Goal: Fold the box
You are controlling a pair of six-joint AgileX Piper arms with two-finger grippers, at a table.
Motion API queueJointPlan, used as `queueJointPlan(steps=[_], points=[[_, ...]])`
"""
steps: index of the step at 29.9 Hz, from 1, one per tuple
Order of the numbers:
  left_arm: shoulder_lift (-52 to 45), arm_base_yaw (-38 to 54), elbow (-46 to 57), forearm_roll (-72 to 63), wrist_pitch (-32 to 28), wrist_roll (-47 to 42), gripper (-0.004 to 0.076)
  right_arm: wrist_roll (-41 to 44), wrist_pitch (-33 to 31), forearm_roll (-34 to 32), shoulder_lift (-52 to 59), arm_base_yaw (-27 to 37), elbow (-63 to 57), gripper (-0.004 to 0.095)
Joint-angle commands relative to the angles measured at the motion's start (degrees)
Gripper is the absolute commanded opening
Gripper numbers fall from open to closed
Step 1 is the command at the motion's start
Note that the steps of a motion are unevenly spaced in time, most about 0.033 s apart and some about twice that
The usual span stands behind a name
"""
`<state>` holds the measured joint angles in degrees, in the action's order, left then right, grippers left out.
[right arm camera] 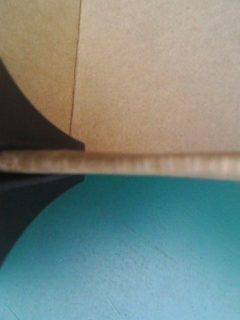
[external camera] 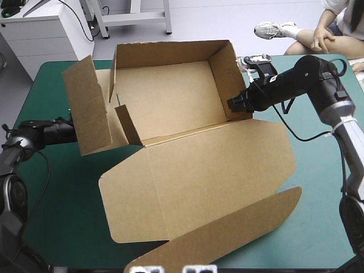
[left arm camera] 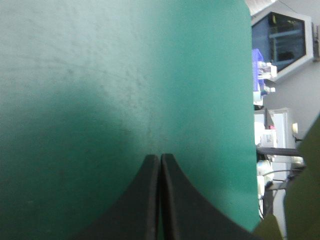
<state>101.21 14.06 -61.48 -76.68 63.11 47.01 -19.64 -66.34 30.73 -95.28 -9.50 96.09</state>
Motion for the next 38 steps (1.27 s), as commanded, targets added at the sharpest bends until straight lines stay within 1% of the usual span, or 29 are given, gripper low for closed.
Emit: queueJointPlan(steps=[1,5,7,9,12,15,24,26,29,31,32,34,37,38], points=[[-3.6,-3.8,-1.1,-7.2,3.5,-0.6,-0.0008,0.1,2.9,1.9,0.4,0.2,1.9,-0.0018],[-6.3,-6.7,-1.1,-7.4,3.5,-0.6,-0.0009,0.5,6.8,1.6,-1.4,0.2,1.9,-0.0018],[-8.0,-7.5,-1.1,-7.4,3.3,-0.6,-0.0009,0.8,8.7,-0.2,-1.8,0.2,1.9,-0.0018],[-10.2,-8.0,-1.1,-7.4,2.8,-0.6,-0.0009,2.2,9.8,-3.5,-1.9,0.2,1.9,-0.0018],[-13.8,-8.0,-1.1,-7.4,0.6,-0.7,-0.0009,5.6,10.8,-11.4,-2.0,0.2,1.9,-0.0018],[-16.1,-8.0,-1.1,-7.4,-0.8,-1.9,-0.0009,7.7,10.5,-15.5,-2.0,0.2,1.9,-0.0018],[-16.6,-9.6,-1.1,-7.6,-0.8,-2.2,-0.0008,7.7,10.2,-15.9,-2.0,0.0,1.9,-0.0018],[-16.6,-10.4,-1.1,-7.6,-2.7,-1.9,-0.0008,7.8,10.0,-15.8,-2.0,0.0,1.9,-0.0018],[-16.6,-12.2,-1.1,-5.8,-7.7,-1.9,-0.0001,8.0,9.0,-15.6,-2.0,0.0,1.9,-0.0018],[-16.6,-13.2,-1.1,-5.1,-9.1,-1.9,0.0044,8.0,8.8,-16.4,-2.0,0.0,1.9,-0.0018],[-16.6,-13.3,-1.1,-5.1,-8.9,-1.9,0.0094,8.1,8.8,-17.3,-2.0,0.0,1.9,-0.0018],[-16.6,-13.8,-1.1,-6.1,-7.5,-1.9,0.0223,9.3,8.7,-19.0,-2.0,0.0,1.9,-0.0018],[-16.6,-13.8,-1.1,-10.2,-7.1,-2.8,0.0472,9.6,7.8,-19.9,-2.0,0.0,1.9,-0.0018],[-16.6,-13.8,-1.1,-11.4,-7.1,-3.7,0.0527,9.6,7.5,-19.9,-2.0,0.0,1.9,-0.0018]])
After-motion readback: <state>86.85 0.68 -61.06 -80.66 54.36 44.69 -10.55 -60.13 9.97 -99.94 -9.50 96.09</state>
